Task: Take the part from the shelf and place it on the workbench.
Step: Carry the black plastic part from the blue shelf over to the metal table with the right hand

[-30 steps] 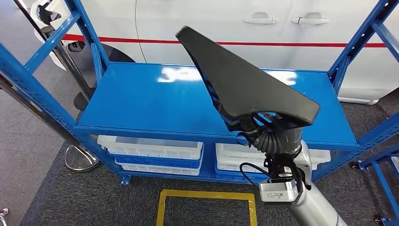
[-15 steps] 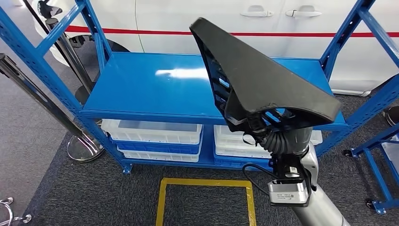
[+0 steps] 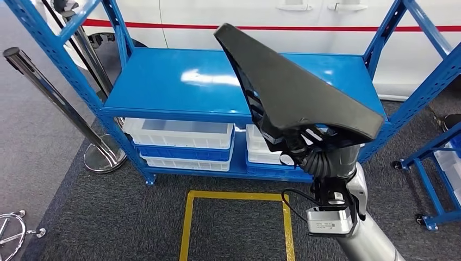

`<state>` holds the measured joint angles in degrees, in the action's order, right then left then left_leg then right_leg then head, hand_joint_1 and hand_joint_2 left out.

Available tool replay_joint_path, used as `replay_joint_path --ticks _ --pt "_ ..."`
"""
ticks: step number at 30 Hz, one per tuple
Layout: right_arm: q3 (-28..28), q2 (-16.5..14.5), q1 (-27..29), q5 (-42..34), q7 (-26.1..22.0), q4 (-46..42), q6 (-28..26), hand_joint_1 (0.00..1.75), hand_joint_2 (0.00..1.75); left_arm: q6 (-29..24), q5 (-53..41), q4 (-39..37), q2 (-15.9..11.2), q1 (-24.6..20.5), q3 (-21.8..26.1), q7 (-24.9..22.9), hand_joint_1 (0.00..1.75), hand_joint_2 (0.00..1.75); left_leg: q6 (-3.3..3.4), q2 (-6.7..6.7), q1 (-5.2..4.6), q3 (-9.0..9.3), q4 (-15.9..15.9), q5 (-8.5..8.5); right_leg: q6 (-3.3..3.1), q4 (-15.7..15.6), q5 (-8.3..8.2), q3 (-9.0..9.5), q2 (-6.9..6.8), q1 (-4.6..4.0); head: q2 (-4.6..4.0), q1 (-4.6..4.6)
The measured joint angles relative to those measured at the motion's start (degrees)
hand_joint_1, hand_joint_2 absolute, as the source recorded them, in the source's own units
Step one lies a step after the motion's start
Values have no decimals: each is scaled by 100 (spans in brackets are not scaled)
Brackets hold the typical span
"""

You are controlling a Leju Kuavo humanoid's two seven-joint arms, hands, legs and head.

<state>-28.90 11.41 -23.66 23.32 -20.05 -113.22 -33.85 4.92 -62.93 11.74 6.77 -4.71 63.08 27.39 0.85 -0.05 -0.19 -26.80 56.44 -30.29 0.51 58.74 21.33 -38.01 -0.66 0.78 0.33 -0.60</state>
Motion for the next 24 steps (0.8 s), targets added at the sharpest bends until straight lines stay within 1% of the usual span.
replay_joint_path --ticks 1,2,3,4,5,6,7,8,9,10,11,12,13,14,15,16,17,18,19,20,21,22,23,24 --pt "0 4 2 12 1 1 0 175 175 5 -2 0 4 1 0 1 0 0 37 13 9 -37 -26 70 33 -17 -30 -12 6 8 0 -1" --pt "1 9 3 20 2 0 1 175 175 8 -2 0 8 1 0 1 0 0 77 26 21 -77 -60 153 65 7 37 -46 18 7 0 1" --pt "2 15 3 27 3 -1 1 175 175 11 -2 0 12 2 0 1 0 0 111 41 35 -134 -96 245 92 110 211 -95 32 2 0 2" --pt "3 22 4 33 3 -1 1 175 175 13 -2 0 16 2 0 0 0 0 140 57 45 -208 -115 332 111 319 495 -159 45 3 0 2" --pt "3 26 2 37 3 -1 1 175 175 14 -2 0 16 2 0 0 0 0 161 60 35 -298 -112 406 125 609 815 -219 49 0 0 3" --pt "3 28 3 42 3 -1 1 175 175 13 -1 0 15 0 0 0 0 0 174 64 28 -398 -98 470 131 943 1052 -263 50 2 0 2" --pt "3 31 5 49 4 0 0 175 175 13 0 0 15 -1 0 0 0 0 180 67 21 -503 -76 533 133 1241 1152 -279 50 5 0 3" --pt "3 33 9 55 4 1 -1 175 175 13 0 0 14 -3 0 0 0 0 178 68 19 -611 -46 594 131 1425 1095 -246 50 5 0 2" --pt "3 36 13 65 5 1 -1 175 175 13 -1 0 14 -3 1 0 0 0 167 69 20 -727 -6 649 128 1451 931 -136 50 7 0 3" --pt "3 37 16 78 5 1 -2 175 175 13 -2 0 15 -3 1 -1 0 0 150 68 24 -837 43 697 124 1285 766 73 50 11 0 2" --pt "3 37 16 95 5 -1 -3 175 175 12 -4 0 15 0 1 -1 0 0 126 66 21 -936 97 736 117 965 715 352 51 10 0 2" --pt "2 37 16 120 7 -4 -5 175 175 10 -6 0 15 2 2 -2 0 0 99 64 17 -1013 151 771 99 570 767 645 56 2 0 -1" --pt "1 36 18 145 9 -7 -8 175 175 8 -8 0 14 4 2 -3 0 0 71 61 11 -1063 188 812 75 249 867 856 60 -9 0 -2" --pt "-2 36 21 167 10 -10 -10 175 175 4 -10 0 14 6 2 -4 0 0 44 59 5 -1094 205 857 45 50 962 965 64 -27 0 -2" --pt "-5 36 30 182 12 -12 -11 175 175 0 -12 0 14 10 2 -5 0 0 17 57 1 -1113 207 911 4 -33 974 977 65 -36 0 -3" --pt "-8 36 38 190 14 -11 -12 175 175 -4 -13 0 10 12 2 -7 0 0 -12 54 6 -1135 206 930 -42 -28 928 931 54 -28 0 -1" --pt "-11 37 44 198 17 -10 -11 175 175 -9 -13 0 6 17 2 -8 0 0 -46 49 13 -1176 246 865 -93 -30 872 881 45 -20 0 -2" --pt "-15 37 50 211 21 -9 -11 175 175 -14 -15 0 3 24 2 -9 0 0 -84 45 23 -1234 369 698 -151 -38 810 821 35 -8 0 -2" --pt "-21 37 51 230 27 -8 -11 175 175 -17 -20 0 -1 26 2 -10 0 0 -120 43 40 -1314 610 431 -194 -40 747 755 26 -1 0 -2" --pt "-27 37 52 252 35 -8 -9 175 175 -19 -26 0 0 28 2 -11 0 0 -155 43 51 -1409 958 132 -219 -35 687 680 26 -6 0 -2" --pt "-34 37 55 276 47 -8 -7 175 175 -16 -35 0 1 27 2 -11 0 0 -180 43 60 -1490 1341 -107 -230 -27 630 602 24 -11 0 -1" --pt "-40 37 60 304 65 -7 -1 175 175 -10 -43 0 0 24 2 -11 0 0 -194 43 66 -1531 1666 -229 -228 -16 574 520 22 -17 0 -2" --pt "-46 37 65 333 81 -5 7 175 175 -2 -48 0 -1 22 2 -11 0 0 -197 43 67 -1502 1839 -214 -225 -2 522 441 20 -22 0 -2" --pt "-52 37 71 366 98 -2 13 175 175 11 -56 0 -2 21 2 -10 0 0 -184 41 66 -1373 1798 -92 -221 11 476 368 20 -29 0 -3"
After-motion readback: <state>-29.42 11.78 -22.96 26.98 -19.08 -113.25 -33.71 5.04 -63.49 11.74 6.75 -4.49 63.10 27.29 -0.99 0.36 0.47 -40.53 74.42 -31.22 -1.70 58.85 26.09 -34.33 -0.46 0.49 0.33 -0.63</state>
